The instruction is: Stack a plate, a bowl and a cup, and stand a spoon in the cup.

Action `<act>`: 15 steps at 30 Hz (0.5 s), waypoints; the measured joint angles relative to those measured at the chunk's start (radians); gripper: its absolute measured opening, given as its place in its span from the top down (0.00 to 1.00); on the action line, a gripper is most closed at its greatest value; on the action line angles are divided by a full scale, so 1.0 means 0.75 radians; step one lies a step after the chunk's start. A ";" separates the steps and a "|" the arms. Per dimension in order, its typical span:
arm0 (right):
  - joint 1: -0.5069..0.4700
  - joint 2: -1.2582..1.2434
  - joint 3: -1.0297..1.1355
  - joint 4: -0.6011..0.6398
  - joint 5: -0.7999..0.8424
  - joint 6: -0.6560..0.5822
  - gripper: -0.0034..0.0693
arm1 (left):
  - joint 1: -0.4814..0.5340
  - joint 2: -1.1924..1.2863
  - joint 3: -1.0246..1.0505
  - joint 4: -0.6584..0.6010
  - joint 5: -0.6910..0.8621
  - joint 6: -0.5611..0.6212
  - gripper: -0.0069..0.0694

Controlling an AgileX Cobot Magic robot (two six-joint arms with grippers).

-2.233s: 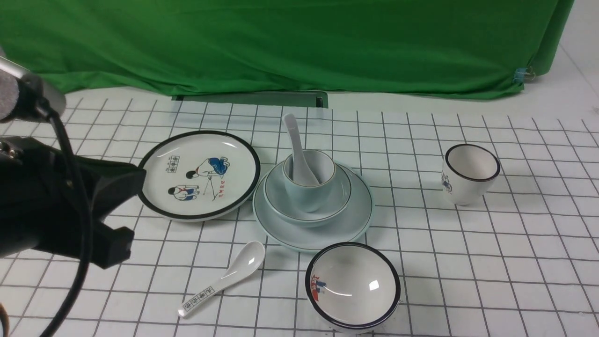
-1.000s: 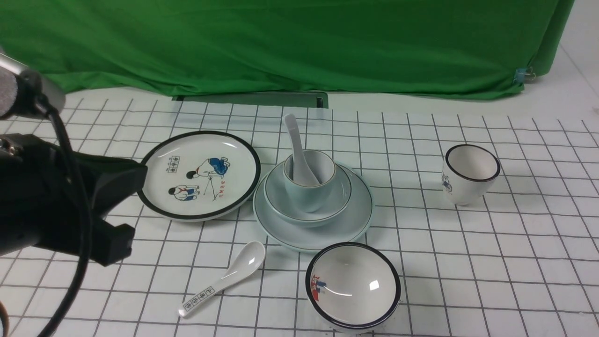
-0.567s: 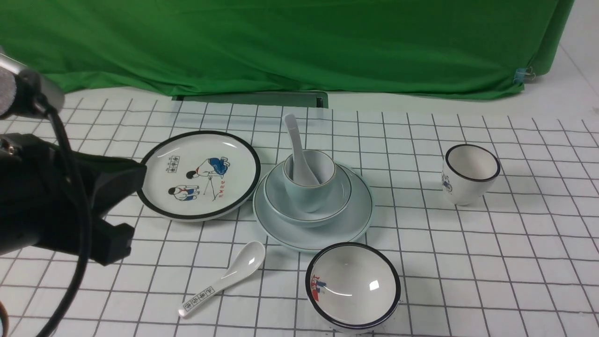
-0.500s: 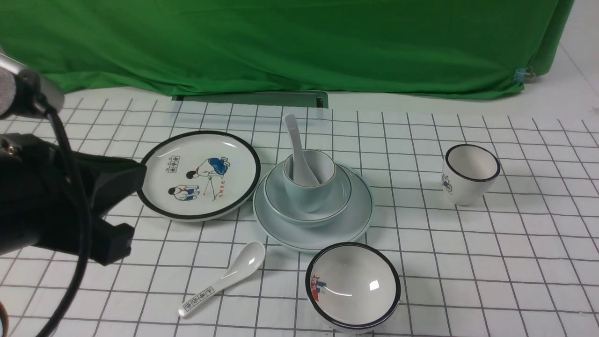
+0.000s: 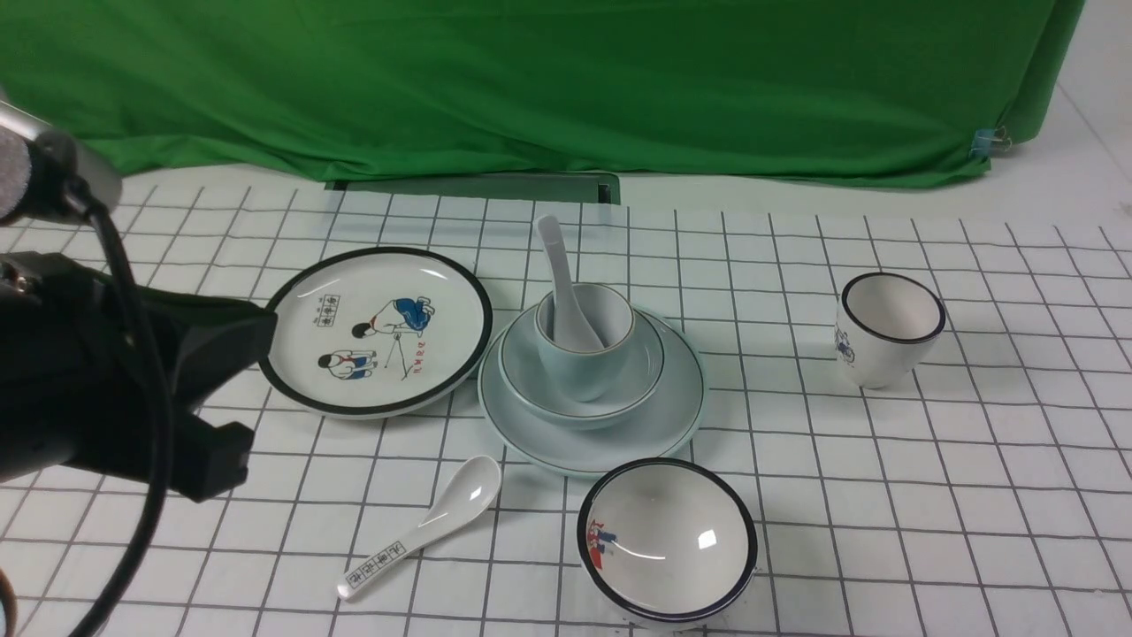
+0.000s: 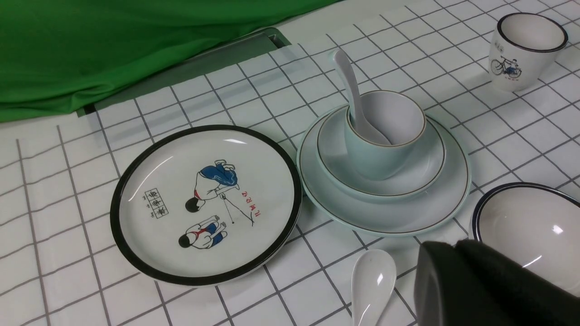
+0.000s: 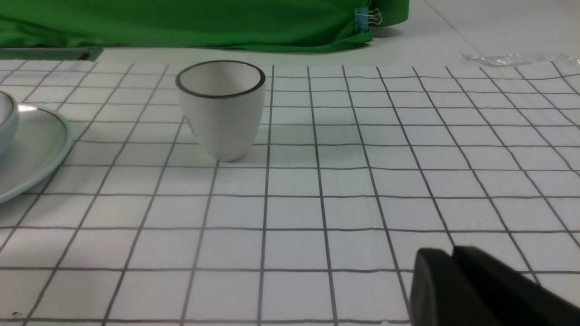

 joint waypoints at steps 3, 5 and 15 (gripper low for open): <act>0.000 0.000 0.000 0.000 0.000 0.000 0.83 | 0.000 -0.024 0.073 0.018 -0.119 0.001 0.95; 0.000 0.000 0.001 0.000 0.000 0.001 0.82 | 0.000 -0.078 0.177 0.027 -0.280 0.011 0.95; 0.000 0.000 0.001 0.000 0.000 0.003 0.79 | 0.092 -0.519 0.839 0.035 -1.168 0.047 0.95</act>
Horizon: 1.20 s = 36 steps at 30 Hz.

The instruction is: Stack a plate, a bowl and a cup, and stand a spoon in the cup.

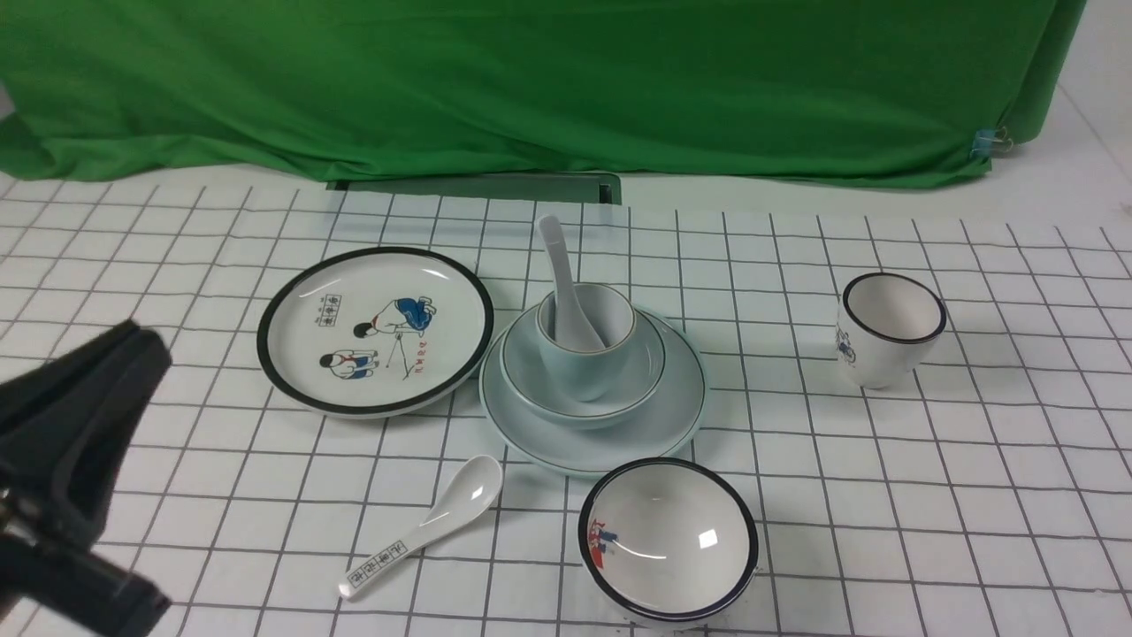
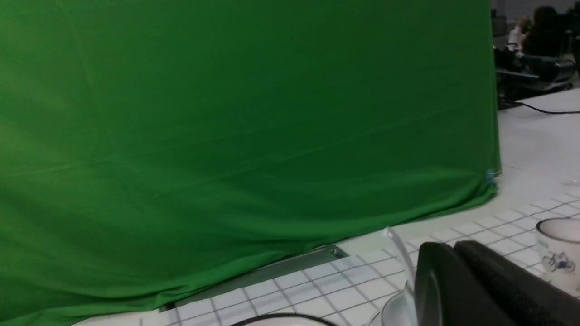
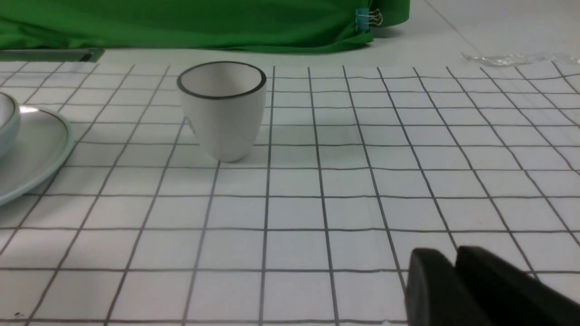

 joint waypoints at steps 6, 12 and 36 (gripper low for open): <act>0.000 0.000 0.000 0.000 -0.001 0.000 0.77 | 0.165 -0.220 0.143 0.000 0.122 0.003 0.95; 0.000 0.000 0.000 0.000 -0.001 0.000 0.75 | 0.365 -0.344 0.208 0.006 0.266 -0.041 0.95; 0.000 0.000 0.000 0.000 -0.001 0.000 0.67 | 0.607 -0.534 0.210 -0.180 0.766 0.085 0.95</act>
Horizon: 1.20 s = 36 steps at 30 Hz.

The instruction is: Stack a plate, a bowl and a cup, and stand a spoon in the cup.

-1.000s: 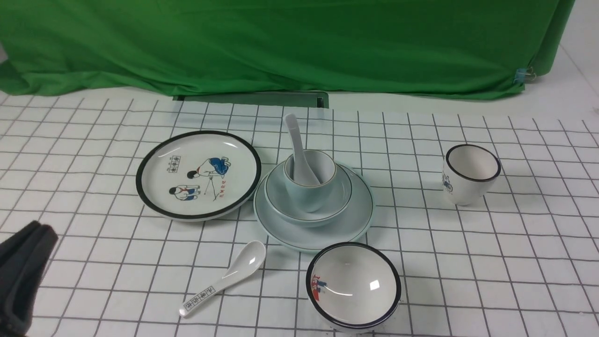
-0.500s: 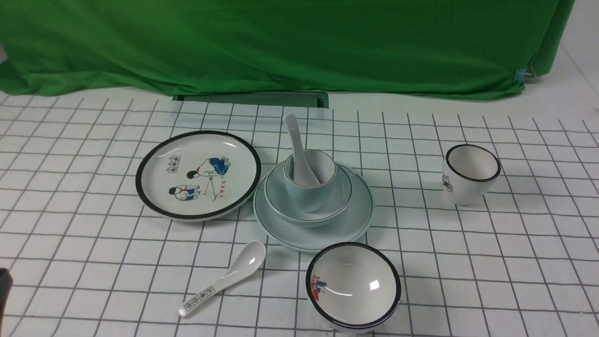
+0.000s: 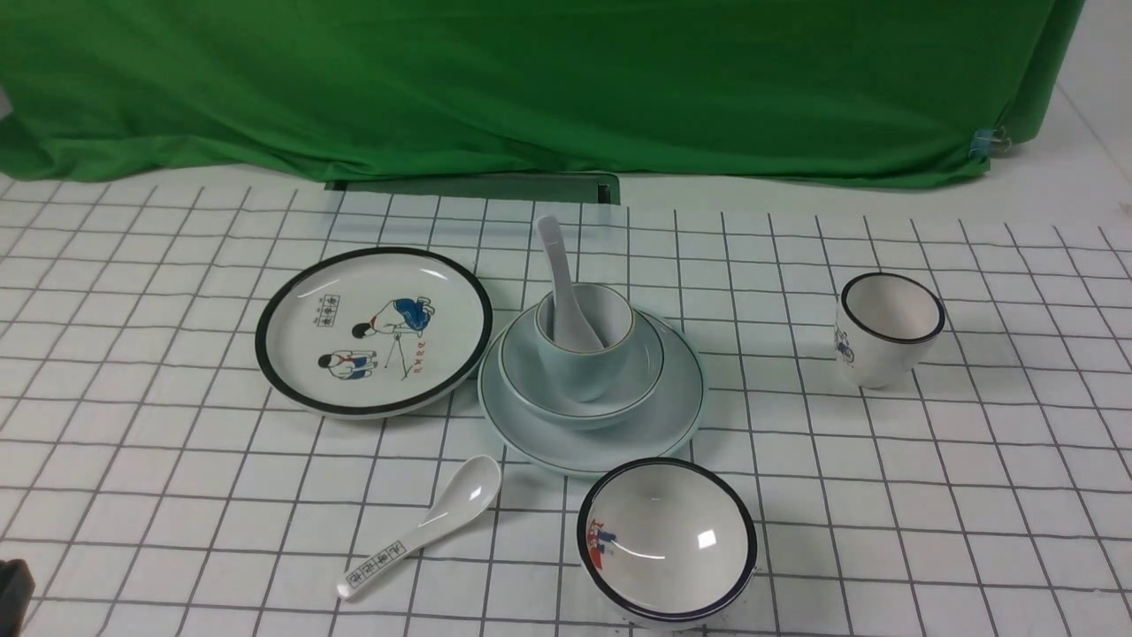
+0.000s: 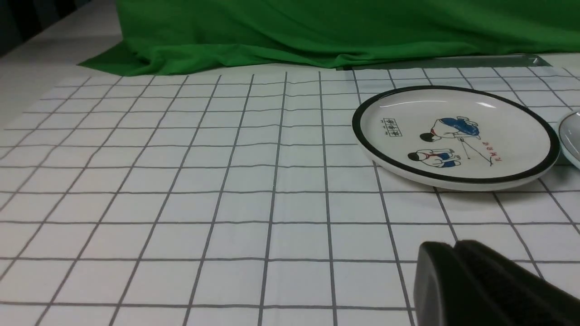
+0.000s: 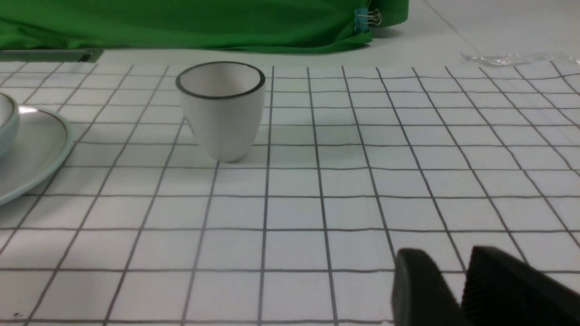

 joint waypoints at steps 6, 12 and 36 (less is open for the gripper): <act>0.000 0.000 0.000 0.000 0.000 0.000 0.64 | -0.048 0.000 0.000 -0.004 0.002 -0.016 0.95; 0.000 0.000 0.000 0.000 0.000 0.000 0.63 | -0.100 0.000 0.000 -0.080 0.003 -0.048 0.95; 0.000 0.000 0.000 0.001 0.000 0.003 0.62 | -0.100 0.000 0.000 0.161 0.009 -0.220 0.95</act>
